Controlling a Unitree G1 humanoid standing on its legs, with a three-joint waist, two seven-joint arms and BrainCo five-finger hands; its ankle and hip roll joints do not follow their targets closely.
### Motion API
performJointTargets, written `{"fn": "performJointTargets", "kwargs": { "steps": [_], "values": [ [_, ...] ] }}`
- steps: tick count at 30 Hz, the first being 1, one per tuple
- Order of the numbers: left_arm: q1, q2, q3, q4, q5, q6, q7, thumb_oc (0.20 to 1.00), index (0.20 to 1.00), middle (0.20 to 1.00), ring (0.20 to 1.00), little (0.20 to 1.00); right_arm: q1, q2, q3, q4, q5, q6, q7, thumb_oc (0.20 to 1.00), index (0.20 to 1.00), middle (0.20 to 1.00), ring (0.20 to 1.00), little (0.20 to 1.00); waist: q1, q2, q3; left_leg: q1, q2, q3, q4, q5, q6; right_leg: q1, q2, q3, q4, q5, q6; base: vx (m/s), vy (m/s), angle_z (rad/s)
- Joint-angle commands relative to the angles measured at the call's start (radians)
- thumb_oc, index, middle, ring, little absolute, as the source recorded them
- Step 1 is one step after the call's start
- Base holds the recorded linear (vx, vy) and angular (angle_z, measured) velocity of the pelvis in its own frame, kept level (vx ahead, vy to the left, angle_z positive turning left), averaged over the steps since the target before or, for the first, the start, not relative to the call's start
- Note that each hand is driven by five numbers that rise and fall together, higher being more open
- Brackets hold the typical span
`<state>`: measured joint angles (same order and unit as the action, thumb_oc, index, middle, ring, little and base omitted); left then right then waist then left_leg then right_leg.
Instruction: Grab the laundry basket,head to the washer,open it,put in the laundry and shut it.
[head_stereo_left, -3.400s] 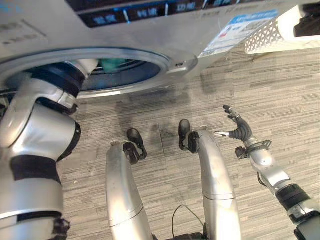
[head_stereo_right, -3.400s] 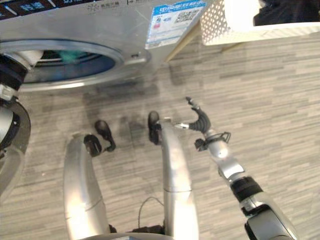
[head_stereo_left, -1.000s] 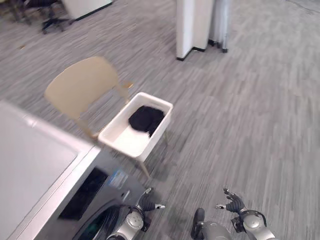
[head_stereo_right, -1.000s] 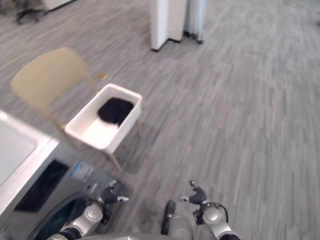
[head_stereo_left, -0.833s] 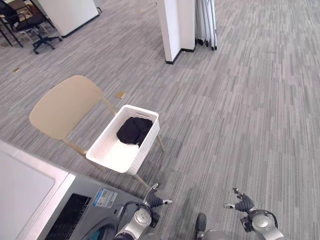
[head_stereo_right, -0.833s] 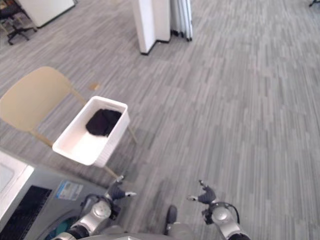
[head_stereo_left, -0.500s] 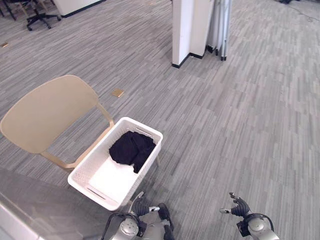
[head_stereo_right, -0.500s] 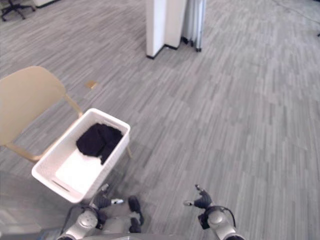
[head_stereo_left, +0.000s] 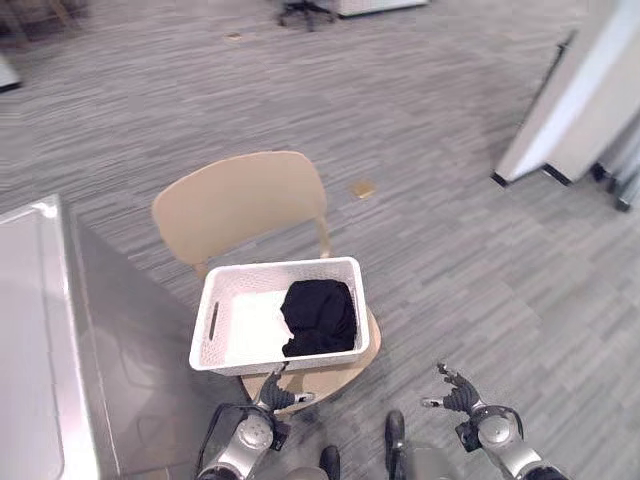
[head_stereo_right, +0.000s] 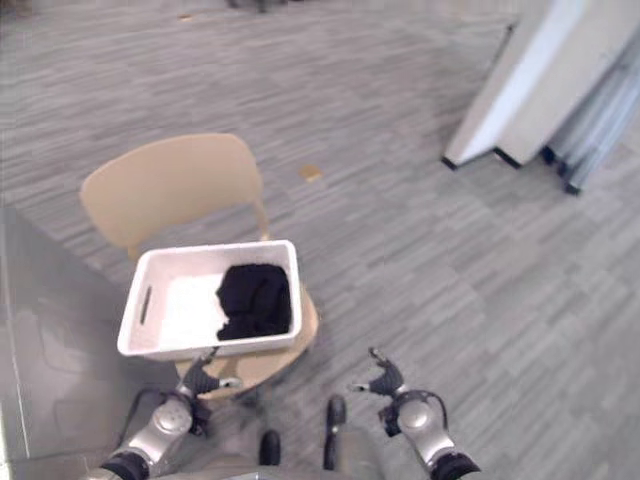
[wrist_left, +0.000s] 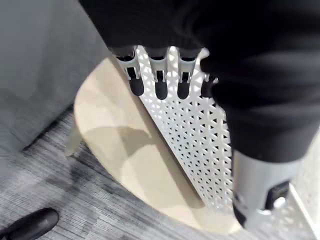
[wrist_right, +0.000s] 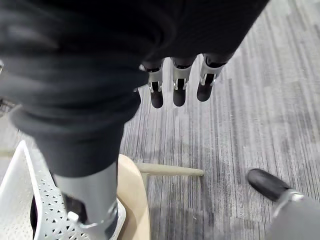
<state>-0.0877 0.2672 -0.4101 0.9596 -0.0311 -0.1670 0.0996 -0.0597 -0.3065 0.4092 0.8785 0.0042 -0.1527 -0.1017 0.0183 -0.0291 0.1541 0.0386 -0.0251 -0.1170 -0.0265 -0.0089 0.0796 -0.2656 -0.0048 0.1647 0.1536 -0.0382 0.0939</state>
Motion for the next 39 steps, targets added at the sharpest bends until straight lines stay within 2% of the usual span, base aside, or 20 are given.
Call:
{"fn": "performJointTargets", "kwargs": {
  "steps": [1, 2, 3, 4, 5, 7, 9, 10, 11, 12, 14, 16, 20, 23, 24, 30, 34, 35, 36, 39],
  "values": [
    [0.0, -0.006, -0.007, -0.024, -0.027, -0.043, 0.008, 1.0, 1.0, 1.0, 1.0, 1.0, 0.014, -0.044, -0.007, -0.038, 0.022, -0.017, 0.007, 1.0, 1.0, 1.0, 1.0, 1.0, -0.003, -0.029, -0.012, -0.109, -0.043, 0.077, 0.069, -0.04, -0.067, 0.17, -0.02, -0.126, -0.048, -0.05, 0.018, 0.02, -0.124, 2.29],
    [0.005, -0.004, -0.004, -0.023, -0.03, -0.039, 0.01, 1.0, 1.0, 1.0, 1.0, 1.0, 0.01, -0.047, -0.004, -0.035, 0.022, -0.021, 0.004, 1.0, 1.0, 1.0, 1.0, 1.0, 0.003, -0.029, -0.019, -0.118, -0.041, 0.068, 0.074, -0.036, -0.075, 0.181, -0.015, -0.13, -0.066, -0.046, 0.011, 0.09, -0.183, 1.4],
    [0.023, -0.001, 0.011, -0.037, -0.057, -0.039, 0.0, 1.0, 1.0, 1.0, 1.0, 1.0, 0.011, -0.05, -0.004, -0.045, 0.02, -0.018, 0.007, 1.0, 1.0, 1.0, 1.0, 1.0, 0.008, -0.028, -0.027, -0.121, -0.04, 0.055, 0.068, -0.031, -0.083, 0.204, -0.018, -0.163, -0.103, -0.039, 0.007, 0.09, -0.126, 0.75],
    [0.023, -0.001, 0.011, -0.037, -0.057, -0.039, 0.0, 1.0, 1.0, 1.0, 1.0, 1.0, 0.011, -0.05, -0.004, -0.045, 0.02, -0.018, 0.007, 1.0, 1.0, 1.0, 1.0, 1.0, 0.006, -0.028, -0.026, -0.12, -0.04, 0.053, 0.069, -0.031, -0.083, 0.206, -0.018, -0.165, -0.104, -0.039, 0.007, 0.06, -0.115, 0.48],
    [0.025, 0.004, 0.019, -0.034, -0.058, -0.035, -0.001, 1.0, 1.0, 1.0, 1.0, 1.0, 0.009, -0.057, -0.003, -0.076, 0.01, -0.02, 0.005, 1.0, 1.0, 1.0, 1.0, 1.0, 0.014, -0.029, -0.019, -0.13, -0.038, 0.049, 0.071, -0.022, -0.093, 0.219, -0.022, -0.205, -0.117, -0.041, -0.001, 0.0, -0.057, 0.65],
    [0.025, 0.007, 0.022, -0.034, -0.056, -0.032, -0.003, 1.0, 1.0, 1.0, 1.0, 1.0, 0.008, -0.065, -0.002, -0.104, -0.002, -0.024, 0.0, 1.0, 1.0, 1.0, 1.0, 1.0, 0.015, -0.032, -0.018, -0.135, -0.037, 0.05, 0.07, -0.019, -0.096, 0.228, -0.024, -0.23, -0.126, -0.042, -0.002, 0.0, -0.059, 0.59],
    [0.022, 0.015, 0.028, -0.048, -0.057, -0.029, 0.004, 1.0, 1.0, 1.0, 1.0, 1.0, -0.002, -0.094, 0.006, -0.176, -0.041, -0.026, -0.015, 1.0, 1.0, 1.0, 1.0, 1.0, 0.01, -0.039, 0.001, -0.159, -0.024, 0.099, 0.086, -0.015, -0.099, 0.244, -0.04, -0.286, -0.137, -0.047, -0.001, -0.01, -0.016, 0.74],
    [0.032, 0.024, 0.044, -0.081, -0.057, -0.028, 0.005, 1.0, 1.0, 1.0, 1.0, 1.0, -0.014, -0.123, 0.01, -0.252, -0.09, -0.028, -0.027, 1.0, 1.0, 1.0, 1.0, 1.0, -0.003, -0.039, 0.004, -0.166, 0.014, 0.22, 0.073, -0.012, -0.092, 0.244, -0.048, -0.333, -0.141, -0.052, 0.004, 0.0, 0.02, 0.96],
    [0.032, 0.024, 0.045, -0.082, -0.057, -0.028, 0.005, 1.0, 1.0, 1.0, 1.0, 1.0, -0.013, -0.123, 0.01, -0.253, -0.09, -0.027, -0.027, 1.0, 1.0, 1.0, 1.0, 1.0, -0.003, -0.039, 0.005, -0.165, 0.015, 0.221, 0.074, -0.013, -0.092, 0.244, -0.048, -0.332, -0.14, -0.052, 0.004, 0.06, 0.049, 1.34],
    [0.048, 0.036, 0.059, -0.1, -0.051, -0.027, 0.003, 1.0, 1.0, 1.0, 1.0, 1.0, -0.026, -0.154, 0.02, -0.33, -0.15, -0.028, -0.03, 1.0, 1.0, 1.0, 1.0, 1.0, -0.006, -0.04, 0.001, -0.16, 0.033, 0.281, 0.067, -0.014, -0.087, 0.246, -0.049, -0.361, -0.131, -0.06, 0.006, 0.05, 0.024, 1.04],
    [0.054, 0.04, 0.067, -0.096, -0.045, -0.027, 0.001, 1.0, 1.0, 1.0, 1.0, 1.0, -0.035, -0.167, 0.031, -0.36, -0.18, -0.032, -0.029, 1.0, 1.0, 1.0, 1.0, 1.0, -0.004, -0.042, -0.003, -0.159, 0.035, 0.288, 0.067, -0.015, -0.084, 0.246, -0.051, -0.371, -0.122, -0.066, 0.006, 0.12, 0.043, 0.5],
    [0.079, 0.056, 0.089, -0.091, -0.028, -0.028, -0.008, 1.0, 1.0, 1.0, 1.0, 1.0, -0.09, -0.208, 0.074, -0.436, -0.285, -0.037, -0.033, 1.0, 1.0, 1.0, 1.0, 1.0, 0.009, -0.051, -0.01, -0.147, 0.031, 0.291, 0.06, -0.024, -0.077, 0.25, -0.06, -0.39, -0.087, -0.094, 0.007, 0.2, 0.06, 0.02],
    [0.087, 0.073, 0.102, -0.093, -0.015, -0.033, -0.01, 1.0, 1.0, 1.0, 1.0, 1.0, -0.174, -0.232, 0.126, -0.454, -0.387, -0.034, -0.041, 1.0, 1.0, 1.0, 1.0, 1.0, 0.027, -0.06, -0.009, -0.149, 0.025, 0.291, 0.063, -0.031, -0.069, 0.236, -0.07, -0.401, -0.047, -0.104, 0.007, 0.11, 0.042, 0.22],
    [0.082, 0.084, 0.102, -0.092, -0.015, -0.04, -0.008, 1.0, 1.0, 1.0, 1.0, 1.0, -0.275, -0.218, 0.197, -0.384, -0.457, -0.026, -0.062, 1.0, 1.0, 1.0, 1.0, 1.0, 0.058, -0.065, -0.006, -0.154, 0.017, 0.284, 0.064, -0.034, -0.067, 0.223, -0.076, -0.411, -0.029, -0.108, 0.008, 0.09, 0.017, -0.05],
    [0.07, 0.09, 0.095, -0.088, -0.022, -0.043, -0.005, 1.0, 1.0, 1.0, 1.0, 1.0, -0.347, -0.196, 0.253, -0.297, -0.51, -0.007, -0.073, 1.0, 1.0, 1.0, 1.0, 1.0, 0.082, -0.066, 0.004, -0.164, 0.014, 0.274, 0.068, -0.036, -0.068, 0.215, -0.079, -0.421, -0.021, -0.115, 0.006, 0.07, -0.004, -0.02],
    [0.023, 0.094, 0.07, -0.075, -0.05, -0.058, 0.016, 1.0, 1.0, 1.0, 1.0, 1.0, -0.523, -0.14, 0.344, -0.076, -0.577, 0.033, -0.125, 1.0, 1.0, 1.0, 1.0, 1.0, 0.13, -0.053, 0.047, -0.236, 0.008, 0.237, 0.073, -0.008, -0.075, 0.152, -0.081, -0.441, -0.009, -0.105, -0.002, -0.03, -0.012, 0.23],
    [-0.01, 0.095, 0.038, -0.06, -0.085, -0.069, 0.025, 1.0, 1.0, 1.0, 1.0, 1.0, -0.629, -0.103, 0.401, 0.133, -0.613, 0.076, -0.153, 1.0, 1.0, 1.0, 1.0, 1.0, 0.173, -0.027, 0.075, -0.291, 0.001, 0.198, 0.057, 0.033, -0.089, 0.102, -0.084, -0.469, 0.004, -0.105, -0.01, -0.06, -0.014, 0.28],
    [-0.028, 0.093, 0.021, -0.061, -0.108, -0.075, 0.028, 1.0, 1.0, 1.0, 1.0, 1.0, -0.663, -0.095, 0.409, 0.233, -0.63, 0.102, -0.164, 1.0, 1.0, 1.0, 1.0, 1.0, 0.194, -0.01, 0.087, -0.317, -0.003, 0.175, 0.044, 0.054, -0.096, 0.079, -0.087, -0.489, 0.011, -0.105, -0.012, -0.05, -0.015, 0.49],
    [-0.028, 0.093, 0.021, -0.061, -0.108, -0.075, 0.028, 1.0, 1.0, 1.0, 1.0, 1.0, -0.664, -0.094, 0.409, 0.234, -0.63, 0.102, -0.165, 1.0, 1.0, 1.0, 1.0, 1.0, 0.194, -0.01, 0.086, -0.317, -0.004, 0.175, 0.044, 0.055, -0.096, 0.078, -0.087, -0.489, 0.012, -0.106, -0.012, -0.07, -0.009, 0.42],
    [-0.05, 0.086, -0.017, -0.08, -0.128, -0.077, 0.027, 1.0, 1.0, 1.0, 1.0, 1.0, -0.683, -0.105, 0.404, 0.359, -0.65, 0.142, -0.171, 1.0, 1.0, 1.0, 1.0, 1.0, 0.225, 0.029, 0.108, -0.354, -0.013, 0.141, 0.04, 0.077, -0.102, 0.047, -0.094, -0.524, 0.031, -0.109, -0.017, -0.05, 0.002, 0.27]
  ]
}}
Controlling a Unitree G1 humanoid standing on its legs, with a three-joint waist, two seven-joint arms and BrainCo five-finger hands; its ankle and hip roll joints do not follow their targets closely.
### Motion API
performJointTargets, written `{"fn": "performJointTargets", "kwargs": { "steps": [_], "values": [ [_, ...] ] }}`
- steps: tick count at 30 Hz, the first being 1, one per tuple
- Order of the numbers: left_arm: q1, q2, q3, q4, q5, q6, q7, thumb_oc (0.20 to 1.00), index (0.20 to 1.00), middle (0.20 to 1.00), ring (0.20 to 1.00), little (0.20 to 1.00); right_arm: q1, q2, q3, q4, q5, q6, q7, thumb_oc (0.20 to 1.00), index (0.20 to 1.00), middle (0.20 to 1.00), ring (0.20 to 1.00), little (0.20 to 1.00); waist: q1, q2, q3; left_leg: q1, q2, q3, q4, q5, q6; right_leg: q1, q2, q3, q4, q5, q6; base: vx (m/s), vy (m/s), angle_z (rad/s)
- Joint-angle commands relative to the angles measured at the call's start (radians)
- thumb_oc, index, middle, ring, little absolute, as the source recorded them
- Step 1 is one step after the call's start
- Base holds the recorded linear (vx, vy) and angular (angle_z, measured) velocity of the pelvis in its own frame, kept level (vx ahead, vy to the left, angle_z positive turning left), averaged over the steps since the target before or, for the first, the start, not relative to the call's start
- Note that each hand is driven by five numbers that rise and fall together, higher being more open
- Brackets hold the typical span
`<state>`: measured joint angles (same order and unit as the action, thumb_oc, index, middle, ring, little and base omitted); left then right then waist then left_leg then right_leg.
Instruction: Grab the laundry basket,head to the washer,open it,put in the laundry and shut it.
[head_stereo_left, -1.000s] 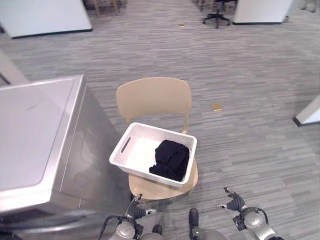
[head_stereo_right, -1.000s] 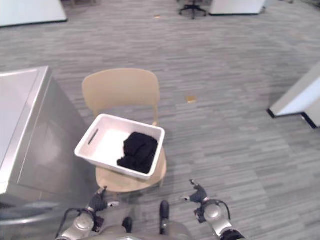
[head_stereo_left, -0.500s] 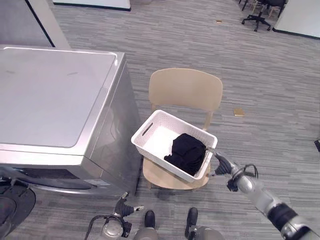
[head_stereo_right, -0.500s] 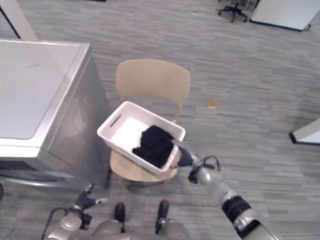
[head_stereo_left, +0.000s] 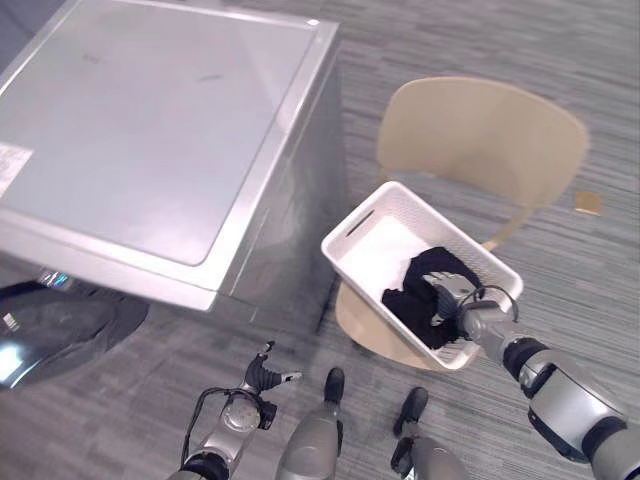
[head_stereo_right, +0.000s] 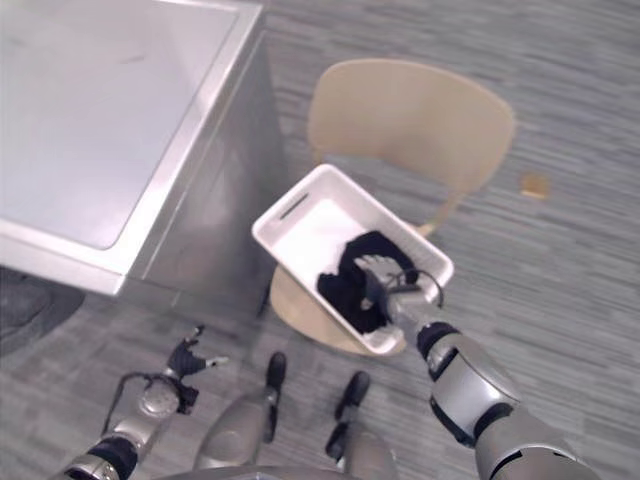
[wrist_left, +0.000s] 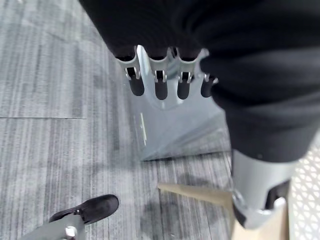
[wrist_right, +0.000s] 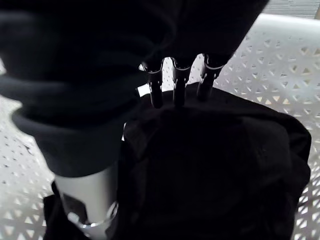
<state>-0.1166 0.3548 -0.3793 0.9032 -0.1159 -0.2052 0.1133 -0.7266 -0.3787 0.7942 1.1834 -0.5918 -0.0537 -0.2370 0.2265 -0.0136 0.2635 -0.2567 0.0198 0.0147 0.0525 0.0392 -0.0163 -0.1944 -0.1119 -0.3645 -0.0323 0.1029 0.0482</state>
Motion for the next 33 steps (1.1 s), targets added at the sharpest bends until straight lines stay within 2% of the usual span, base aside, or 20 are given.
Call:
{"fn": "performJointTargets", "kwargs": {
  "steps": [1, 2, 4, 5, 6, 8, 9, 12, 13, 15, 17, 18, 21, 22, 23, 28, 31, 32, 33],
  "values": [
    [-0.03, -0.005, -0.064, -0.032, -0.048, -0.038, 0.011, 1.0, 1.0, 1.0, 1.0, 1.0, -0.016, -0.031, 0.012, 0.09, -0.049, 0.057, -0.025, 1.0, 1.0, 1.0, 1.0, 1.0, 0.027, 0.03, 0.005, -0.072, -0.063, -0.003, -0.038, 0.034, -0.008, -0.036, 0.01, -0.009, 0.228, -0.253, 0.028, -0.01, -0.044, 0.24],
    [-0.036, -0.009, -0.088, -0.051, -0.045, -0.036, 0.003, 1.0, 1.0, 1.0, 1.0, 1.0, -0.015, -0.038, 0.004, 0.135, -0.039, 0.069, -0.001, 1.0, 1.0, 1.0, 1.0, 1.0, 0.042, 0.046, 0.013, -0.074, -0.075, -0.025, -0.04, 0.024, -0.019, -0.041, 0.003, -0.018, 0.245, -0.28, 0.031, 0.02, -0.044, 0.41],
    [-0.04, -0.008, -0.096, -0.052, -0.041, -0.035, -0.001, 1.0, 1.0, 1.0, 1.0, 1.0, -0.011, -0.035, -0.008, 0.149, -0.015, 0.068, 0.011, 1.0, 1.0, 1.0, 1.0, 1.0, 0.047, 0.053, 0.014, -0.077, -0.077, -0.034, -0.041, 0.028, -0.021, -0.044, 0.0, -0.027, 0.252, -0.285, 0.031, 0.02, -0.045, 0.39],
    [-0.041, -0.007, -0.101, -0.053, -0.035, -0.033, -0.006, 1.0, 1.0, 1.0, 1.0, 1.0, -0.009, -0.036, -0.015, 0.145, 0.006, 0.063, 0.014, 0.457, 0.457, 0.457, 0.457, 0.457, 0.051, 0.057, 0.011, -0.078, -0.079, -0.041, -0.045, 0.032, -0.023, -0.043, -0.001, -0.036, 0.252, -0.288, 0.031, 0.0, -0.033, 0.25],
    [-0.039, -0.005, -0.101, -0.052, -0.031, -0.033, -0.009, 1.0, 1.0, 1.0, 1.0, 1.0, -0.002, -0.038, -0.026, 0.122, 0.033, 0.057, 0.011, 0.216, 0.216, 0.216, 0.216, 0.216, 0.049, 0.058, 0.008, -0.077, -0.08, -0.046, -0.05, 0.035, -0.025, -0.043, -0.002, -0.038, 0.25, -0.291, 0.031, 0.02, -0.029, 0.19],
    [-0.036, -0.005, -0.095, -0.042, -0.021, -0.032, -0.006, 1.0, 1.0, 1.0, 1.0, 1.0, 0.017, -0.036, -0.075, 0.057, 0.152, 0.03, 0.005, 0.2, 0.2, 0.2, 0.2, 0.2, 0.041, 0.054, 0.003, -0.069, -0.08, -0.05, -0.059, 0.038, -0.027, -0.036, -0.001, -0.039, 0.249, -0.294, 0.03, -0.03, 0.017, 0.23],
    [-0.033, -0.002, -0.085, -0.035, -0.014, -0.028, -0.007, 1.0, 1.0, 1.0, 1.0, 1.0, 0.034, -0.039, -0.103, -0.018, 0.228, 0.009, -0.005, 0.2, 0.2, 0.2, 0.2, 0.2, 0.032, 0.054, 0.002, -0.074, -0.072, -0.042, -0.059, 0.056, -0.021, -0.04, 0.001, -0.043, 0.242, -0.27, 0.023, -0.09, 0.053, 0.2],
    [-0.018, 0.013, -0.054, -0.038, -0.01, -0.017, -0.011, 1.0, 1.0, 1.0, 1.0, 1.0, 0.062, -0.048, -0.186, -0.168, 0.387, -0.023, 0.003, 0.2, 0.2, 0.2, 0.2, 0.2, 0.005, 0.031, -0.003, -0.045, -0.061, -0.02, -0.063, 0.042, -0.016, -0.027, 0.005, -0.013, 0.235, -0.267, 0.023, -0.06, 0.051, -0.09],
    [0.004, 0.024, -0.031, -0.065, -0.008, -0.015, -0.014, 1.0, 1.0, 1.0, 1.0, 1.0, 0.077, -0.053, -0.272, -0.299, 0.538, -0.061, 0.003, 0.2, 0.2, 0.2, 0.2, 0.2, -0.021, 0.014, -0.013, -0.014, -0.055, 0.002, -0.068, 0.034, -0.013, -0.005, 0.012, 0.011, 0.221, -0.26, 0.025, -0.01, 0.063, -0.32],
    [0.015, 0.026, -0.023, -0.077, -0.008, -0.012, -0.017, 1.0, 1.0, 1.0, 1.0, 1.0, 0.092, -0.051, -0.294, -0.337, 0.578, -0.076, 0.008, 0.2, 0.2, 0.2, 0.2, 0.2, -0.028, 0.009, -0.018, -0.002, -0.053, 0.008, -0.072, 0.032, -0.013, 0.007, 0.015, 0.017, 0.213, -0.259, 0.025, 0.01, 0.034, -0.4],
    [0.037, 0.026, 0.002, -0.102, -0.002, -0.007, -0.02, 1.0, 1.0, 1.0, 1.0, 1.0, 0.148, -0.053, -0.365, -0.476, 0.711, -0.119, 0.028, 0.2, 0.2, 0.2, 0.2, 0.2, -0.056, -0.002, -0.04, 0.029, -0.051, 0.018, -0.088, 0.033, -0.018, 0.044, 0.02, 0.016, 0.189, -0.257, 0.027, 0.03, 0.02, -0.37],
    [0.037, 0.026, 0.001, -0.102, -0.002, -0.007, -0.02, 1.0, 1.0, 1.0, 1.0, 1.0, 0.149, -0.053, -0.365, -0.477, 0.711, -0.119, 0.029, 0.2, 0.2, 0.2, 0.2, 0.2, -0.056, -0.002, -0.04, 0.03, -0.051, 0.018, -0.089, 0.033, -0.018, 0.045, 0.02, 0.016, 0.188, -0.257, 0.027, 0.03, 0.019, -0.22],
    [0.065, 0.021, 0.029, -0.115, 0.002, -0.001, -0.015, 1.0, 1.0, 1.0, 1.0, 1.0, 0.218, -0.054, -0.414, -0.646, 0.817, -0.158, 0.067, 0.2, 0.2, 0.2, 0.2, 0.2, -0.087, -0.008, -0.064, 0.066, -0.051, 0.024, -0.113, 0.039, -0.024, 0.079, 0.021, 0.016, 0.178, -0.259, 0.031, 0.05, 0.055, -0.08],
    [0.091, 0.01, 0.052, -0.121, 0.004, 0.004, -0.006, 1.0, 1.0, 1.0, 1.0, 1.0, 0.258, -0.057, -0.429, -0.766, 0.851, -0.178, 0.096, 0.2, 0.2, 0.2, 0.2, 0.2, -0.106, -0.01, -0.083, 0.093, -0.051, 0.033, -0.124, 0.032, -0.017, 0.098, 0.023, 0.029, 0.175, -0.257, 0.038, 0.06, 0.086, -0.09],
    [0.091, 0.01, 0.051, -0.121, 0.004, 0.004, -0.006, 1.0, 1.0, 1.0, 1.0, 1.0, 0.259, -0.057, -0.43, -0.767, 0.851, -0.178, 0.096, 0.2, 0.2, 0.2, 0.2, 0.2, -0.106, -0.009, -0.086, 0.09, -0.051, 0.032, -0.124, 0.034, -0.017, 0.096, 0.024, 0.028, 0.172, -0.253, 0.038, 0.07, 0.098, -0.21],
    [0.152, -0.02, 0.109, -0.125, -0.007, 0.015, 0.007, 1.0, 1.0, 1.0, 1.0, 1.0, 0.387, -0.057, -0.458, -1.082, 0.91, -0.216, 0.171, 0.2, 0.2, 0.2, 0.2, 0.2, -0.136, -0.028, -0.132, 0.174, -0.053, 0.057, -0.105, -0.021, 0.014, 0.147, 0.016, 0.075, 0.207, -0.255, 0.051, 0.11, 0.09, -0.29],
    [0.173, -0.01, 0.117, -0.174, -0.012, 0.018, 0.01, 1.0, 1.0, 1.0, 1.0, 1.0, 0.431, -0.056, -0.474, -1.19, 0.924, -0.233, 0.185, 0.2, 0.2, 0.2, 0.2, 0.2, -0.144, -0.039, -0.13, 0.19, -0.047, 0.043, -0.069, -0.038, 0.021, 0.147, 0.027, 0.122, 0.262, -0.258, 0.058, 0.03, -0.019, -0.24],
    [0.171, -0.002, 0.112, -0.191, -0.013, 0.019, 0.013, 1.0, 1.0, 1.0, 1.0, 1.0, 0.435, -0.051, -0.476, -1.227, 0.924, -0.241, 0.181, 0.2, 0.2, 0.2, 0.2, 0.2, -0.152, -0.044, -0.122, 0.187, -0.049, 0.029, -0.055, -0.037, 0.024, 0.134, 0.04, 0.172, 0.302, -0.251, 0.066, -0.13, -0.1, -0.03],
    [0.156, 0.011, 0.106, -0.218, -0.011, 0.017, 0.016, 1.0, 1.0, 1.0, 1.0, 1.0, 0.421, -0.045, -0.482, -1.282, 0.927, -0.248, 0.174, 0.2, 0.2, 0.2, 0.2, 0.2, -0.167, -0.043, -0.113, 0.171, -0.046, 0.003, -0.039, -0.028, 0.023, 0.109, 0.074, 0.283, 0.353, -0.237, 0.071, -0.12, -0.084, 0.24]
  ]
}}
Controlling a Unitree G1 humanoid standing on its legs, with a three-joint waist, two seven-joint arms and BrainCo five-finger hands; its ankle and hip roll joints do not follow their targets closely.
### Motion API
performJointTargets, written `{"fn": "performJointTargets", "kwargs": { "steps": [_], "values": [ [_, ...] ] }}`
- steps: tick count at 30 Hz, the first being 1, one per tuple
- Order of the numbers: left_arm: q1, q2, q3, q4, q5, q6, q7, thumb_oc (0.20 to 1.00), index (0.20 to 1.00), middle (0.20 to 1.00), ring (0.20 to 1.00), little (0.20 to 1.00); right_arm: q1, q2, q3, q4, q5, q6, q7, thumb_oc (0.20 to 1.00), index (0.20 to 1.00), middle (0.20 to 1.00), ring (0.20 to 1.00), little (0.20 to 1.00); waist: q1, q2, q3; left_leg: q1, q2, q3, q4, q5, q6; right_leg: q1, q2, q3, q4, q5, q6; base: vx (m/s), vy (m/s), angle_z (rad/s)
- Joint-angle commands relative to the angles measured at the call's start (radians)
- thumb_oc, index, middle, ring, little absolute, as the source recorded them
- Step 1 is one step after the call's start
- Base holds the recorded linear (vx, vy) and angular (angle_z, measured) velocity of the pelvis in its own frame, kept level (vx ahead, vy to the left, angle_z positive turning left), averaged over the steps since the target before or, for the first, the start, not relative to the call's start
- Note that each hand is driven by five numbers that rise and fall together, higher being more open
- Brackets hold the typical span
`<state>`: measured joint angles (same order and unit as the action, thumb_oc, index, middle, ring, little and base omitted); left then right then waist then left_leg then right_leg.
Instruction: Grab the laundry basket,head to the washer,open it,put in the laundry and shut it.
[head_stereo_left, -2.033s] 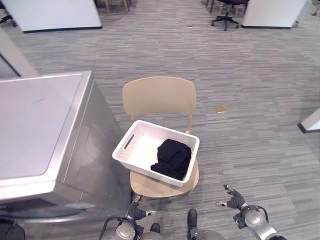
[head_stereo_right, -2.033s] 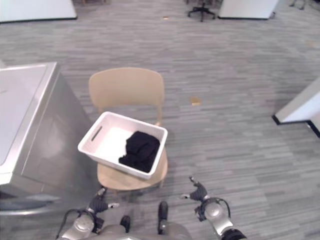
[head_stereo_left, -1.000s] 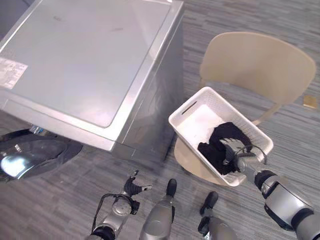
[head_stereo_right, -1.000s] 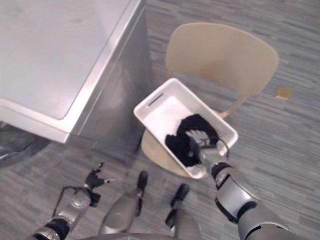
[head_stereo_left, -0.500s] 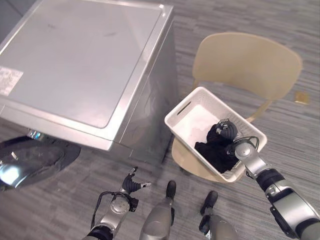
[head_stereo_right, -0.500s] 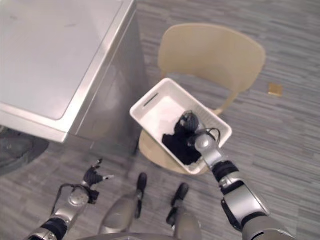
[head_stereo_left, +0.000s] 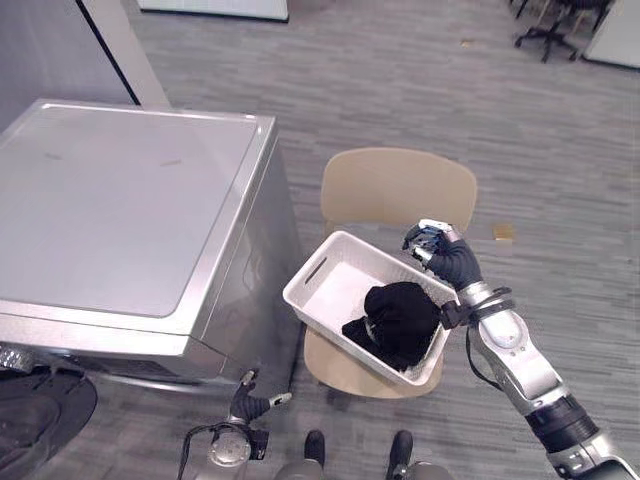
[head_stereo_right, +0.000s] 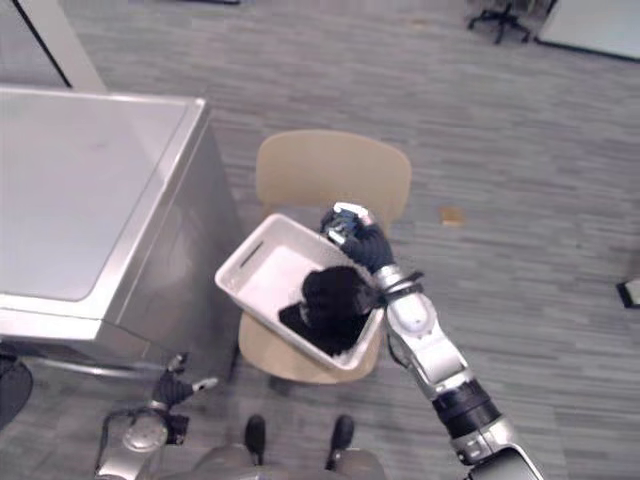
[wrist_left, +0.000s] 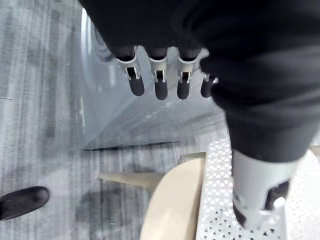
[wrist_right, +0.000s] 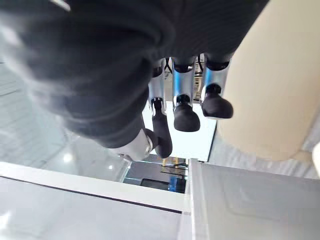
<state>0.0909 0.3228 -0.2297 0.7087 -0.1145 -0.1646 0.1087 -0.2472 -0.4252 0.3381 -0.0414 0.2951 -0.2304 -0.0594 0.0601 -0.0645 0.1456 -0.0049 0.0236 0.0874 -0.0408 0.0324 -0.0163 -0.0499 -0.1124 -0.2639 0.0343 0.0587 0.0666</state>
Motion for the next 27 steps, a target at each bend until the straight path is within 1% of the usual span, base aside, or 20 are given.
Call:
{"fn": "performJointTargets", "kwargs": {
  "steps": [1, 2, 3, 5, 6, 7, 8, 9, 10, 11, 12, 13, 14, 16, 17, 18, 19, 21, 26, 27],
  "values": [
    [-0.051, 0.043, -0.043, -0.024, -0.012, -0.024, 0.02, 1.0, 1.0, 1.0, 1.0, 1.0, -0.058, 0.002, -0.026, -0.058, 0.04, -0.071, -0.004, 0.2, 0.2, 0.2, 0.2, 0.2, 0.0, 0.007, 0.005, -0.082, -0.05, -0.068, 0.055, -0.021, 0.023, -0.037, 0.074, 0.183, 0.288, -0.194, 0.052, -0.19, -0.145, 0.53],
    [-0.066, 0.054, -0.052, -0.041, -0.009, -0.027, 0.022, 1.0, 1.0, 1.0, 1.0, 1.0, -0.063, -0.001, -0.031, -0.111, 0.034, -0.085, -0.02, 0.2, 0.2, 0.2, 0.2, 0.2, -0.015, 0.006, 0.009, -0.103, -0.051, -0.105, 0.067, -0.01, 0.019, -0.036, 0.096, 0.275, 0.329, -0.202, 0.042, -0.17, -0.148, 1.16],
    [-0.072, 0.058, -0.055, -0.051, -0.009, -0.027, 0.021, 1.0, 1.0, 1.0, 1.0, 1.0, -0.064, -0.004, -0.034, -0.141, 0.03, -0.085, -0.022, 0.2, 0.2, 0.2, 0.2, 0.2, -0.02, 0.009, 0.005, -0.123, -0.045, -0.126, 0.074, 0.0, 0.011, -0.035, 0.104, 0.31, 0.34, -0.199, 0.039, -0.23, -0.209, 1.22],
    [-0.075, 0.065, -0.059, -0.07, -0.006, -0.033, 0.026, 1.0, 1.0, 1.0, 1.0, 1.0, -0.076, -0.011, -0.037, -0.181, 0.009, -0.089, -0.022, 0.2, 0.2, 0.2, 0.2, 0.2, -0.025, 0.01, -0.005, -0.154, -0.041, -0.159, 0.076, 0.02, -0.004, -0.01, 0.119, 0.356, 0.347, -0.208, 0.029, -0.2, -0.194, 0.93],
    [-0.083, 0.065, -0.067, -0.083, -0.001, -0.036, 0.028, 1.0, 1.0, 1.0, 1.0, 1.0, -0.085, -0.013, -0.041, -0.195, -0.007, -0.091, -0.028, 0.2, 0.2, 0.2, 0.2, 0.2, -0.025, 0.007, -0.011, -0.177, -0.042, -0.173, 0.075, 0.032, -0.014, 0.02, 0.135, 0.384, 0.308, -0.239, 0.023, -0.22, -0.199, 0.61],
    [-0.087, 0.063, -0.073, -0.1, -0.002, -0.037, 0.026, 1.0, 1.0, 1.0, 1.0, 1.0, -0.096, -0.009, -0.036, -0.194, -0.015, -0.084, -0.028, 0.2, 0.2, 0.2, 0.2, 0.2, -0.016, 0.002, -0.016, -0.209, -0.043, -0.185, 0.075, 0.053, -0.029, 0.061, 0.143, 0.396, 0.242, -0.283, 0.002, -0.27, -0.221, 0.55],
    [-0.088, 0.061, -0.076, -0.108, -0.006, -0.038, 0.025, 1.0, 1.0, 1.0, 1.0, 1.0, -0.106, -0.004, -0.028, -0.185, -0.014, -0.083, -0.028, 0.2, 0.2, 0.2, 0.2, 0.2, -0.007, -0.003, -0.016, -0.235, -0.039, -0.189, 0.073, 0.079, -0.049, 0.081, 0.149, 0.381, 0.187, -0.295, -0.009, -0.49, -0.351, 0.91],
    [-0.102, 0.064, -0.089, -0.129, -0.005, -0.038, 0.028, 1.0, 1.0, 1.0, 1.0, 1.0, -0.135, -0.004, -0.005, -0.141, -0.021, -0.081, -0.044, 0.2, 0.2, 0.2, 0.2, 0.2, 0.011, 0.004, -0.007, -0.304, -0.018, -0.198, 0.049, 0.14, -0.084, 0.092, 0.181, 0.371, 0.079, -0.293, -0.028, -0.41, -0.288, 0.81],
    [-0.102, 0.064, -0.089, -0.13, -0.005, -0.037, 0.028, 1.0, 1.0, 1.0, 1.0, 1.0, -0.136, -0.004, -0.005, -0.14, -0.021, -0.081, -0.045, 0.2, 0.2, 0.2, 0.2, 0.2, 0.01, 0.005, -0.008, -0.305, -0.018, -0.2, 0.048, 0.142, -0.085, 0.092, 0.182, 0.369, 0.075, -0.29, -0.029, -0.51, -0.316, 0.87],
    [-0.102, 0.053, -0.091, -0.134, -0.013, -0.033, 0.018, 1.0, 1.0, 1.0, 1.0, 1.0, -0.131, -0.016, 0.004, -0.111, -0.045, -0.067, -0.046, 0.2, 0.2, 0.2, 0.2, 0.2, 0.006, 0.013, 0.006, -0.323, -0.006, -0.206, 0.018, 0.153, -0.097, 0.096, 0.196, 0.349, 0.027, -0.27, -0.034, -0.2, -0.12, 0.53],
    [-0.102, 0.052, -0.091, -0.134, -0.013, -0.033, 0.018, 1.0, 1.0, 1.0, 1.0, 1.0, -0.132, -0.016, 0.004, -0.11, -0.045, -0.068, -0.047, 0.2, 0.2, 0.2, 0.2, 0.2, 0.003, 0.015, 0.007, -0.324, -0.006, -0.21, 0.018, 0.154, -0.097, 0.098, 0.196, 0.346, 0.025, -0.269, -0.035, -0.31, -0.135, 0.59],
    [-0.106, 0.045, -0.095, -0.126, -0.006, -0.033, 0.018, 1.0, 1.0, 1.0, 1.0, 1.0, -0.118, -0.035, 0.008, -0.091, -0.076, -0.059, -0.048, 0.2, 0.2, 0.2, 0.2, 0.2, -0.009, 0.01, 0.025, -0.33, -0.006, -0.178, 0.026, 0.135, -0.09, 0.092, 0.19, 0.336, 0.027, -0.26, -0.037, -0.27, -0.032, 0.91],
    [-0.095, 0.046, -0.097, -0.135, 0.003, -0.032, 0.002, 1.0, 1.0, 1.0, 1.0, 1.0, -0.083, -0.071, 0.009, -0.059, -0.114, -0.039, -0.039, 0.2, 0.2, 0.2, 0.2, 0.2, -0.023, 0.0, 0.033, -0.318, 0.011, -0.123, 0.071, 0.102, -0.065, 0.071, 0.171, 0.305, 0.022, -0.226, -0.032, -0.31, -0.024, 1.0],
    [-0.078, 0.048, -0.095, -0.114, 0.023, -0.034, -0.002, 1.0, 1.0, 1.0, 1.0, 1.0, -0.059, -0.095, 0.018, -0.032, -0.173, -0.029, -0.029, 0.2, 0.2, 0.2, 0.2, 0.2, -0.033, -0.002, 0.018, -0.272, 0.017, -0.129, 0.074, 0.072, -0.058, 0.061, 0.156, 0.285, 0.011, -0.218, -0.026, -0.14, 0.0, 0.74],
    [-0.078, 0.048, -0.095, -0.114, 0.023, -0.034, -0.002, 1.0, 1.0, 1.0, 1.0, 1.0, -0.059, -0.095, 0.018, -0.032, -0.173, -0.029, -0.029, 0.2, 0.2, 0.2, 0.2, 0.2, -0.034, -0.002, 0.018, -0.272, 0.017, -0.129, 0.074, 0.072, -0.058, 0.062, 0.156, 0.285, 0.01, -0.218, -0.026, -0.04, 0.004, 0.27],
    [-0.079, 0.049, -0.097, -0.108, 0.029, -0.032, -0.004, 1.0, 1.0, 1.0, 1.0, 1.0, -0.047, -0.106, 0.013, -0.012, -0.206, -0.024, -0.04, 0.2, 0.2, 0.2, 0.2, 0.2, -0.039, 0.002, 0.014, -0.268, 0.022, -0.122, 0.067, 0.09, -0.062, 0.058, 0.156, 0.274, 0.004, -0.219, -0.024, 0.0, 0.003, 0.17],
    [-0.073, 0.049, -0.096, -0.105, 0.031, -0.032, -0.008, 1.0, 1.0, 1.0, 1.0, 1.0, -0.034, -0.114, 0.011, 0.0, -0.222, -0.015, -0.034, 0.2, 0.2, 0.2, 0.2, 0.2, -0.043, 0.004, 0.009, -0.264, 0.025, -0.117, 0.054, 0.094, -0.062, 0.057, 0.157, 0.27, -0.002, -0.221, -0.026, 0.04, 0.015, 0.26],
    [-0.062, 0.046, -0.092, -0.085, 0.041, -0.033, -0.002, 1.0, 1.0, 1.0, 1.0, 1.0, -0.021, -0.121, 0.015, 0.031, -0.254, -0.016, -0.035, 0.2, 0.2, 0.2, 0.2, 0.2, -0.047, 0.005, -0.005, -0.248, 0.028, -0.11, 0.029, 0.092, -0.061, 0.066, 0.157, 0.267, -0.001, -0.226, -0.023, 0.1, 0.037, 0.32],
    [-0.056, 0.04, -0.095, -0.053, 0.059, -0.028, -0.001, 1.0, 1.0, 1.0, 1.0, 1.0, 0.001, -0.13, 0.032, 0.083, -0.296, 0.001, -0.039, 0.2, 0.2, 0.2, 0.2, 0.2, -0.047, -0.004, -0.01, -0.237, 0.018, -0.105, 0.048, 0.068, -0.049, 0.092, 0.141, 0.271, 0.005, -0.232, -0.016, 0.12, 0.072, -0.01],
    [-0.051, 0.04, -0.094, -0.04, 0.063, -0.027, 0.003, 1.0, 1.0, 1.0, 1.0, 1.0, -0.014, -0.125, 0.057, 0.133, -0.345, 0.015, -0.042, 0.686, 0.686, 0.686, 0.686, 0.686, -0.039, -0.013, -0.012, -0.227, 0.007, -0.096, 0.068, 0.04, -0.034, 0.101, 0.125, 0.286, 0.01, -0.235, -0.008, 0.24, 0.152, -0.41]
  ]
}}
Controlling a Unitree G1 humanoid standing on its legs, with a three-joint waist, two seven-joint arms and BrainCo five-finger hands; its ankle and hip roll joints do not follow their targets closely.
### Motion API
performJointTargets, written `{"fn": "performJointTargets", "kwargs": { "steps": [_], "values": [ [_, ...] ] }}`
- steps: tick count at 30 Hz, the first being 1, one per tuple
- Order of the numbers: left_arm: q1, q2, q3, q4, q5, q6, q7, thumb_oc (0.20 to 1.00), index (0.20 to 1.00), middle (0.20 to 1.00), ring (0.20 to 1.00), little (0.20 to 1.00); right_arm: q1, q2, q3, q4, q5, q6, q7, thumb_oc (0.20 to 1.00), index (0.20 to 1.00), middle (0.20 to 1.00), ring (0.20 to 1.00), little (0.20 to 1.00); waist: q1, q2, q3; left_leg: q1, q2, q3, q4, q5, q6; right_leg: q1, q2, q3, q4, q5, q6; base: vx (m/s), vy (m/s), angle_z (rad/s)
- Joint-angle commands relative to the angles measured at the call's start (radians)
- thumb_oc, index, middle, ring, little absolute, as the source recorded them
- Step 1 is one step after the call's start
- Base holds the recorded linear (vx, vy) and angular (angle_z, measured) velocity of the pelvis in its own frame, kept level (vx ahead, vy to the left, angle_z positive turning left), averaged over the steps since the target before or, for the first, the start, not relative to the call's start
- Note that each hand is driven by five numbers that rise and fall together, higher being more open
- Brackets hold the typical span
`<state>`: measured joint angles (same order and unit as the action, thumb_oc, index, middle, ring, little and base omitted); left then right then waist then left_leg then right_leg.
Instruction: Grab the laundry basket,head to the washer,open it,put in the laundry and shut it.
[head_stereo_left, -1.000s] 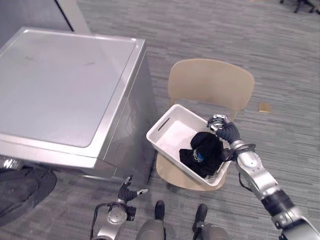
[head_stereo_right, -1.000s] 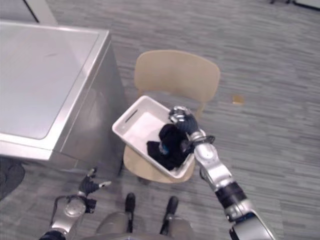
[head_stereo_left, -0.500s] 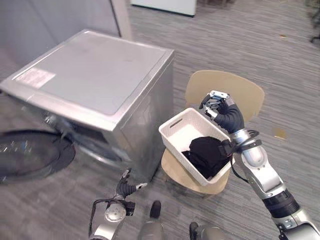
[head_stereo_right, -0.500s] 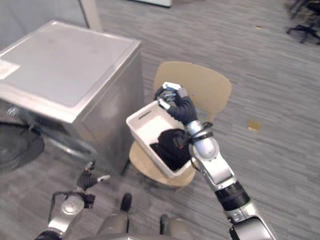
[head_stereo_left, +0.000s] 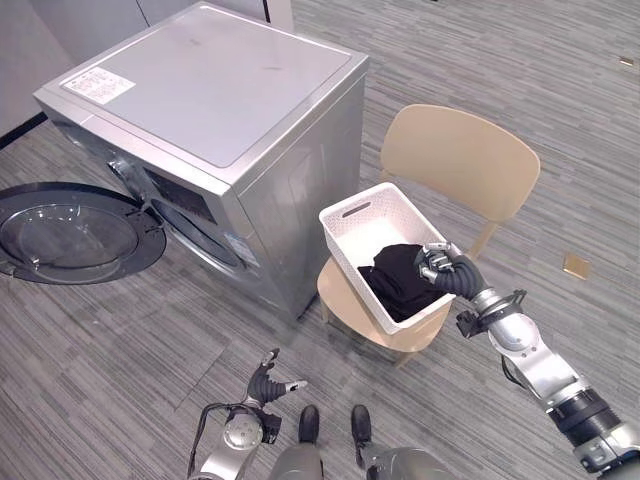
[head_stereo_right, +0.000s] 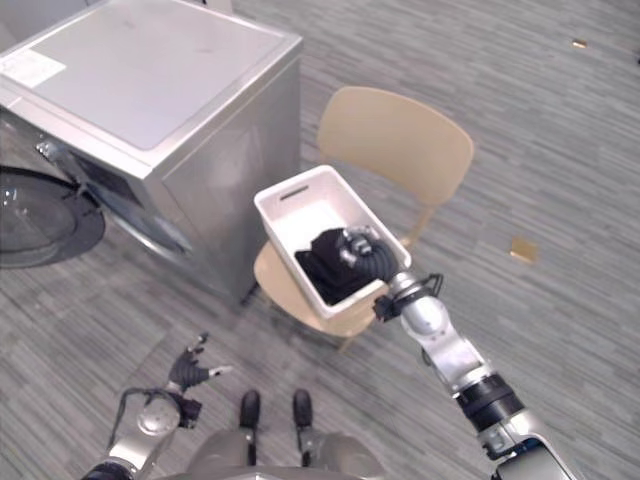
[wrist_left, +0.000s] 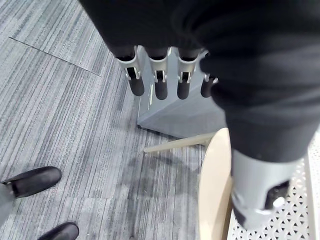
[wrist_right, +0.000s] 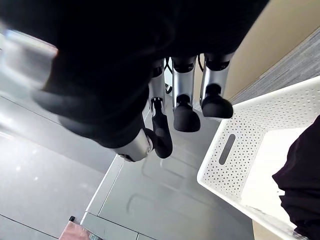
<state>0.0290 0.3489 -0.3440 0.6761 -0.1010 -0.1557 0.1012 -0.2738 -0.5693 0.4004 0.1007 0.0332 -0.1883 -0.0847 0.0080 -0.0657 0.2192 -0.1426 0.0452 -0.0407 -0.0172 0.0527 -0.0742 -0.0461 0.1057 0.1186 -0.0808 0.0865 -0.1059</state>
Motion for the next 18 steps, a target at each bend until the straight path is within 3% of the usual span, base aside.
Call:
{"fn": "performJointTargets", "kwargs": {
  "steps": [1, 8, 13, 15, 18],
  "values": [
    [0.011, 0.014, 0.019, -0.004, 0.05, -0.036, 0.01, 1.0, 1.0, 1.0, 1.0, 1.0, 0.005, 0.018, 0.002, 0.008, -0.102, -0.02, -0.019, 1.0, 1.0, 1.0, 1.0, 1.0, 0.017, -0.014, -0.088, -0.086, -0.017, 0.036, 0.048, 0.013, 0.028, 0.098, -0.097, -0.091, 0.128, -0.264, 0.167, 0.25, 0.167, -0.54],
    [0.014, 0.019, 0.011, 0.008, 0.056, -0.041, 0.009, 1.0, 1.0, 1.0, 1.0, 1.0, -0.101, 0.014, 0.077, 0.139, -0.272, 0.016, -0.056, 1.0, 1.0, 1.0, 1.0, 1.0, 0.043, -0.024, -0.105, -0.074, -0.05, 0.063, 0.054, -0.03, 0.061, 0.095, -0.139, -0.064, 0.144, -0.265, 0.2, 0.14, 0.114, -0.61],
    [-0.015, 0.041, -0.002, 0.03, 0.055, -0.051, 0.01, 1.0, 1.0, 1.0, 1.0, 1.0, -0.276, 0.054, 0.193, 0.388, -0.438, 0.062, -0.106, 1.0, 1.0, 1.0, 1.0, 1.0, 0.079, -0.028, -0.083, -0.088, -0.074, 0.071, 0.082, -0.071, 0.09, 0.006, -0.157, -0.062, 0.296, -0.262, 0.237, 0.1, 0.124, -0.21],
    [-0.049, 0.063, -0.006, 0.04, 0.042, -0.061, 0.025, 1.0, 1.0, 1.0, 1.0, 1.0, -0.395, 0.087, 0.249, 0.526, -0.497, 0.094, -0.127, 1.0, 1.0, 1.0, 1.0, 1.0, 0.096, -0.017, -0.037, -0.097, -0.064, 0.076, 0.094, -0.083, 0.093, -0.097, -0.163, -0.107, 0.393, -0.233, 0.251, -0.11, 0.025, -0.21],
    [-0.075, 0.079, -0.011, 0.047, 0.022, -0.069, 0.033, 1.0, 1.0, 1.0, 1.0, 1.0, -0.465, 0.109, 0.292, 0.62, -0.516, 0.108, -0.14, 1.0, 1.0, 1.0, 1.0, 1.0, 0.111, -0.009, -0.001, -0.113, -0.053, 0.081, 0.103, -0.088, 0.088, -0.158, -0.184, -0.17, 0.368, -0.213, 0.238, -0.07, -0.014, -0.21]
  ]
}}
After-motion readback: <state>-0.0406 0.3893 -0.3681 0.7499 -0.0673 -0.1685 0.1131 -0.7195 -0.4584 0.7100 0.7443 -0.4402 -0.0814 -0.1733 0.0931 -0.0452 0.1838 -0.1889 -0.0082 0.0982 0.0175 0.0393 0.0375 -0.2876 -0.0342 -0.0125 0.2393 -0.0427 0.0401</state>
